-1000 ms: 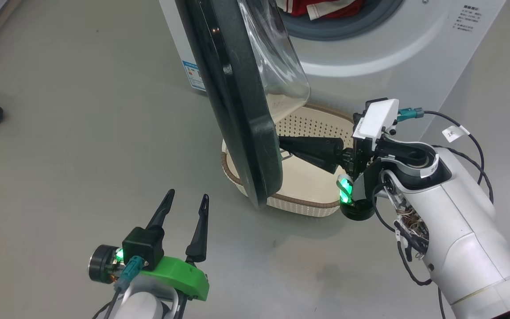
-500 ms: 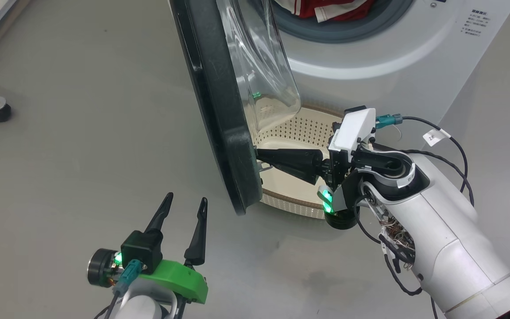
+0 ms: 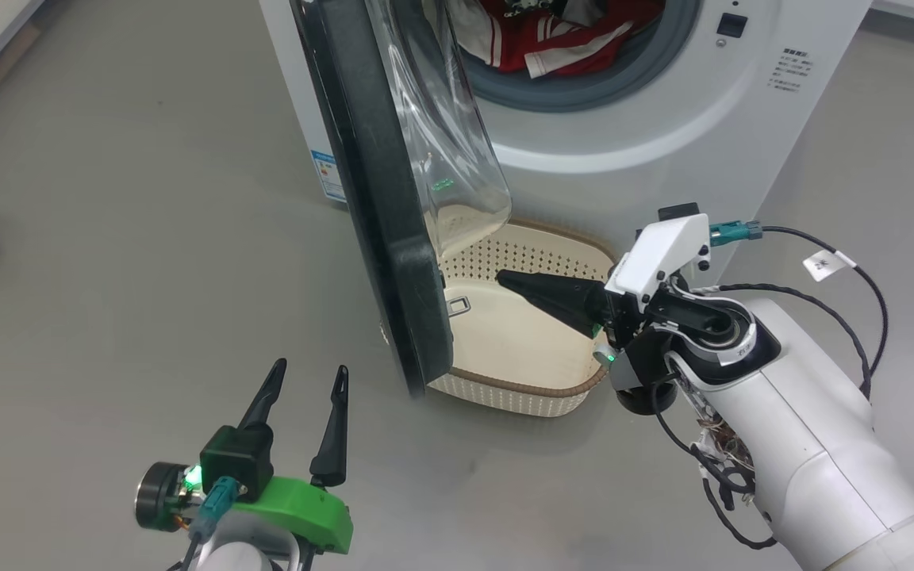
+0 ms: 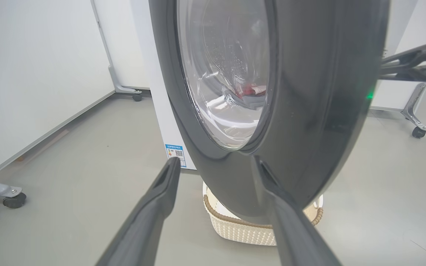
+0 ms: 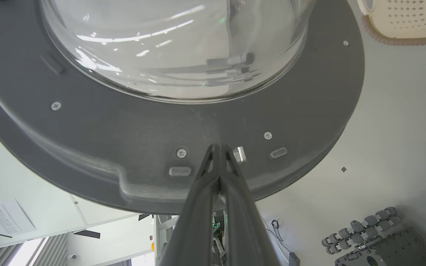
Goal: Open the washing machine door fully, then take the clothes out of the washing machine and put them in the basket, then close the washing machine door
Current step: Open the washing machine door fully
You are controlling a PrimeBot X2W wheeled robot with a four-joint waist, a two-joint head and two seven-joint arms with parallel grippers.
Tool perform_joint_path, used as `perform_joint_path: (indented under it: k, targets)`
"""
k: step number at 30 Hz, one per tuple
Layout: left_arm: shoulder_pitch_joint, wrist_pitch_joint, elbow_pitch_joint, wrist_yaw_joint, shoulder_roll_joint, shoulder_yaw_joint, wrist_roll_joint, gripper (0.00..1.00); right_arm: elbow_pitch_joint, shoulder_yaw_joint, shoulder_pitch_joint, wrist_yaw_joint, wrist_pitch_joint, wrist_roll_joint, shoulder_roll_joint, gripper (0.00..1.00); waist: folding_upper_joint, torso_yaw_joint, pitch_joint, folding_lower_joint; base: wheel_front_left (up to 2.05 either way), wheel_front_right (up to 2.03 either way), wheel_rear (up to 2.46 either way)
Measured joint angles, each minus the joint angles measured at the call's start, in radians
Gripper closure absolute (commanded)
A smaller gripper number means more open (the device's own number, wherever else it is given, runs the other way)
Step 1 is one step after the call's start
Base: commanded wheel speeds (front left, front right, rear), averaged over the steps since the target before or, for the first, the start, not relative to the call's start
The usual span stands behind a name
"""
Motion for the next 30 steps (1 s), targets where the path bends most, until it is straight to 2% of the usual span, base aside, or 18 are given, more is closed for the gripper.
perform_joint_path:
  k: [7,8,13,18,23,25,30]
  targets:
    - [0.036,0.0,0.007,0.0,0.017,0.036,0.009,0.0,-0.029,0.035,0.033,0.084,-0.097,-0.135,-0.054,1.0,0.0,-0.059,-0.044,0.0,0.0,0.0,0.0]
    - [0.036,0.0,0.007,0.0,0.017,0.036,0.009,0.0,-0.029,0.035,0.033,0.084,-0.097,-0.135,-0.054,1.0,0.0,-0.059,-0.044,0.0,0.0,0.0,0.0]
    - [0.043,0.0,0.008,0.0,0.018,0.052,0.017,0.0,-0.039,0.066,0.067,0.142,-0.214,-0.296,-0.144,1.0,0.0,-0.103,-0.08,0.0,0.0,0.0,0.0]
    - [0.064,0.0,0.006,0.0,0.026,0.077,0.02,0.0,-0.067,0.082,0.112,0.149,-0.344,-0.437,-0.207,1.0,0.0,-0.143,-0.118,0.0,0.0,0.0,0.0]
    - [0.093,0.0,-0.013,0.0,0.046,0.116,0.02,0.0,-0.1,0.072,0.188,0.15,-0.442,-0.452,-0.186,1.0,0.0,-0.187,-0.145,0.0,0.0,0.0,0.0]
    - [0.096,0.0,-0.034,0.0,0.049,0.134,0.019,0.0,-0.118,0.082,0.206,0.155,-0.486,-0.497,-0.195,1.0,0.0,-0.206,-0.151,0.0,0.0,0.0,0.0]
    - [0.098,0.0,-0.06,0.0,0.051,0.149,0.02,0.0,-0.137,0.112,0.224,0.155,-0.599,-0.661,-0.279,1.0,0.0,-0.245,-0.157,0.0,0.0,0.0,0.0]
